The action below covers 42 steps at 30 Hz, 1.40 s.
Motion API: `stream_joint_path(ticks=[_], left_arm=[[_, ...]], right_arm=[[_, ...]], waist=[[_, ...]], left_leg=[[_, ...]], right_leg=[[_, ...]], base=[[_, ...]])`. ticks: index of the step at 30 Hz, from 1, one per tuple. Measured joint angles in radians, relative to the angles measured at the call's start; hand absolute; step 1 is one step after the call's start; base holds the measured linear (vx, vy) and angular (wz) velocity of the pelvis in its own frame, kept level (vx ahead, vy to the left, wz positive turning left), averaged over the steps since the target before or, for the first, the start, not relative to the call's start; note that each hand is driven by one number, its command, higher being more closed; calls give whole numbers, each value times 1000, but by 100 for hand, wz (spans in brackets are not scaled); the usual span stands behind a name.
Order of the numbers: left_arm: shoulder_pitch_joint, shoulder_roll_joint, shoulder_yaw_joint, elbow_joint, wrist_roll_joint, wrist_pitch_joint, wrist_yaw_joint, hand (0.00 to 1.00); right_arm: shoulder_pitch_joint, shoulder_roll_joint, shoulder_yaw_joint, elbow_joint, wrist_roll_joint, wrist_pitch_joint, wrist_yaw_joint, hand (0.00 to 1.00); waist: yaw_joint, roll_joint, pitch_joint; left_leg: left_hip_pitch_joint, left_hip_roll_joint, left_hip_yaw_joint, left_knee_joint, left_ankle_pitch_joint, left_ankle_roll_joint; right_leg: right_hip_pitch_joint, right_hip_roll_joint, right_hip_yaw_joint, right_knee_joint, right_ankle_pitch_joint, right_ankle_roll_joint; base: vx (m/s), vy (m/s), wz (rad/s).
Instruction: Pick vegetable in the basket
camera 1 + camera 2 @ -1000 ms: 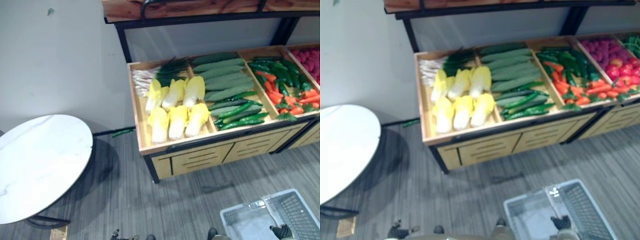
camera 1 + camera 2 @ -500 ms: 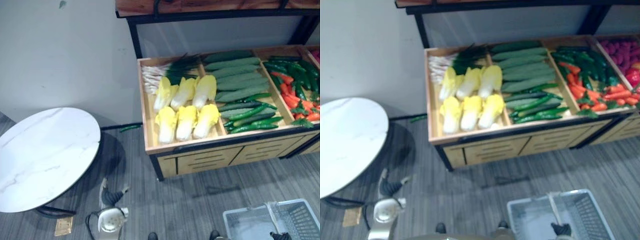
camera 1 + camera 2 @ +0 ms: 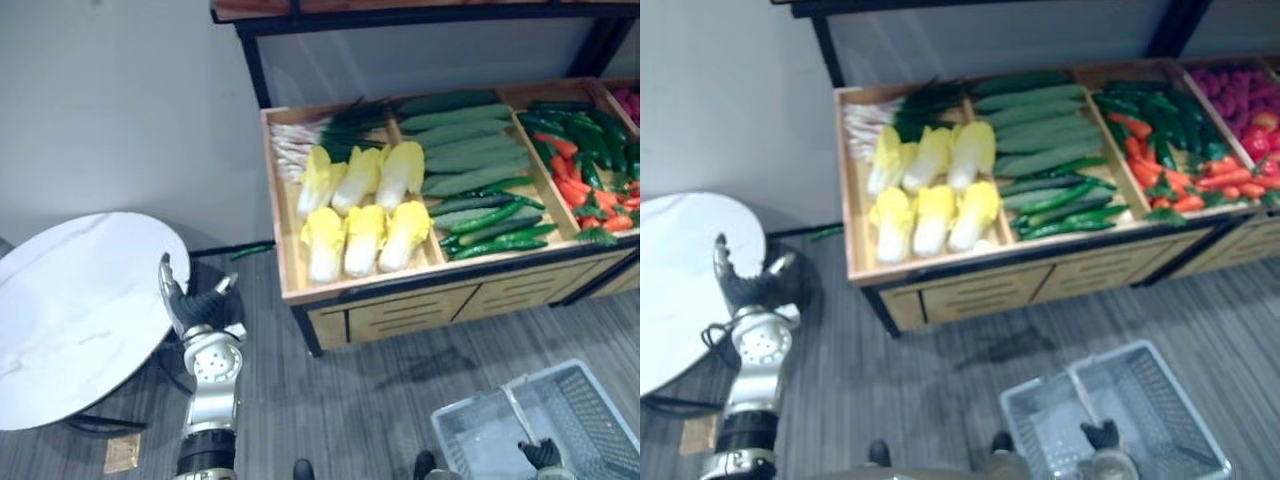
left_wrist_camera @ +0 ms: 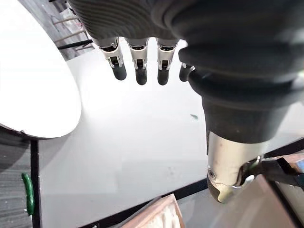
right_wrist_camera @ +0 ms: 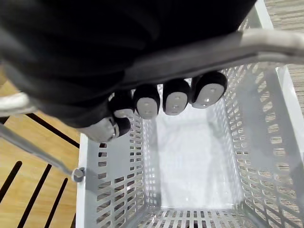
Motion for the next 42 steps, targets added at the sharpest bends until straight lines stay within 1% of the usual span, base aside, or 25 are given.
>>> stream_joint_path(ticks=[2, 5, 6, 7, 10, 12, 16, 20, 23, 25, 27, 32, 36, 42], left_arm=[[-24, 7, 0, 0, -2, 1, 4, 0], [-71, 23, -1, 25, -2, 1, 10, 0], [-91, 29, -1, 42, -2, 6, 10, 0], [-107, 40, -1, 54, -2, 11, 11, 0], [-152, 57, -1, 82, -2, 24, 11, 0], [-184, 58, -2, 104, -2, 35, 11, 0], [-226, 59, -7, 123, -1, 44, 13, 0], [-242, 58, -50, 156, -1, 47, 13, 0], [-250, 58, -65, 158, -1, 47, 12, 0], [-259, 55, -74, 186, -2, 45, 12, 0], [-261, 45, -81, 199, -3, 45, 12, 0], [-263, 25, -120, 199, -2, 43, 11, 0], [-266, 8, -154, 199, -2, 36, 9, 0], [-267, 6, -163, 216, -2, 35, 8, 0]], right_arm=[[-4, 0, 7, -14, -2, -6, 8, 100], [-22, -5, 28, -37, -1, -7, 10, 100], [-24, -5, 37, -47, -2, -8, 11, 100], [-33, -5, 49, -54, -4, -9, 11, 100], [-53, -6, 62, -59, -3, -10, 10, 100], [-57, -7, 70, -80, -3, -10, 11, 100], [-66, -13, 73, -103, -3, -14, 10, 100], [-74, -25, 108, -124, -1, -14, 9, 100], [-86, -26, 117, -137, -1, -20, 9, 100], [-87, -26, 131, -152, -1, -33, 6, 100], [-87, -27, 146, -157, -1, -36, 2, 100], [-89, -27, 156, -158, -1, -39, -7, 100], [-88, -27, 157, -156, -1, -40, -13, 100], [-88, -26, 158, -156, -2, -48, -17, 100]], waist=[[-1, 0, 1], [-5, 1, 25], [-8, 1, 29], [-25, 0, 31], [-28, -6, 48], [-30, -7, 72], [-31, -9, 76], [-37, -13, 81], [-48, -17, 94], [-53, -19, 102], [-52, -21, 103], [-53, -21, 103], [-59, -20, 103], [-60, -20, 103]], left_leg=[[-6, 2, 19, 3, 0, -1], [-8, 1, 49, 5, 2, -3], [-14, 2, 56, 5, 3, -4], [-28, 3, 56, 5, 5, -8], [-43, 4, 78, 6, 9, -14], [-45, 5, 81, 6, 10, -14], [-97, 6, 92, 6, 14, -15], [-112, 3, 102, 6, 15, -15], [-112, -1, 102, 6, 15, -15], [-113, -4, 104, 6, 15, -15], [-116, -5, 107, 6, 15, -15], [-111, -6, 128, 6, 15, -15], [-109, -7, 130, 6, 15, -14], [-108, -6, 153, 6, 15, -14]], right_leg=[[-16, 2, 14, 2, 0, 0], [-37, 3, 38, 6, 1, -2], [-51, 4, 48, 8, 1, -2], [-65, 4, 48, 12, 1, -2], [-99, 6, 65, 24, 1, -2], [-107, 9, 77, 25, 4, -6], [-175, 13, 90, 43, 8, -13], [-200, 10, 101, 51, 9, -14], [-204, 6, 105, 54, 9, -14], [-209, 4, 109, 55, 11, -16], [-218, 4, 118, 60, 11, -17], [-225, 7, 136, 60, 21, -32], [-227, 8, 144, 60, 25, -33], [-242, 14, 165, 57, 41, -38]], base=[[62, 1, -18], [46, -1, -26], [32, -4, -14], [32, -7, -12], [24, -7, -17], [29, -11, -16], [10, -11, -9], [28, -4, -7], [0, 0, 0], [-3, 0, -2], [-5, -6, -8], [4, -7, -10], [0, -6, -5], [-10, -11, -11]])
